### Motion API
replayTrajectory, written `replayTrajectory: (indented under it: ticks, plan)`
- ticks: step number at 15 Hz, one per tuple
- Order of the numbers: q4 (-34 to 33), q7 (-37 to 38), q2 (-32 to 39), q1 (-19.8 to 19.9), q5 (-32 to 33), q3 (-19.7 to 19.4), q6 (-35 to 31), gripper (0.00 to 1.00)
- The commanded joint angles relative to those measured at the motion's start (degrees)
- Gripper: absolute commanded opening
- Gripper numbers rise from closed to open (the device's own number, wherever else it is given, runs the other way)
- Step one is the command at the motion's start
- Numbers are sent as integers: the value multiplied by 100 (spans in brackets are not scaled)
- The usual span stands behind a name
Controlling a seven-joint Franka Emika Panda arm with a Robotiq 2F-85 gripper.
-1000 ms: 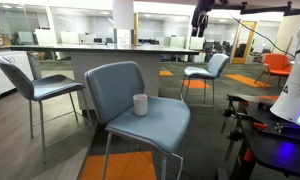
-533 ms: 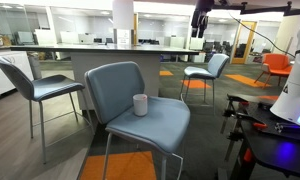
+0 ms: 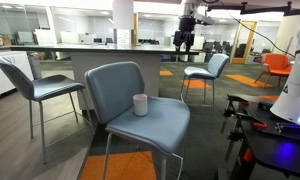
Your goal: Move the white mug to the center of the seat
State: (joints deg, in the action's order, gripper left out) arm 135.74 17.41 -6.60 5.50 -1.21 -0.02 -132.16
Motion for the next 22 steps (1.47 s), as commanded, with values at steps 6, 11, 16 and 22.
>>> replayTrajectory:
  ticks: [6,11,16,22]
  plan:
    - [-1442,690,2520,-238,-653,-181,-1060,100]
    - [-2325,877,3696,-336,-939,-269,-1342,100]
    - [-3180,691,4694,-182,-1445,-199,-1498,100]
    - [-4175,647,5675,-11,-1766,-178,-1629,100]
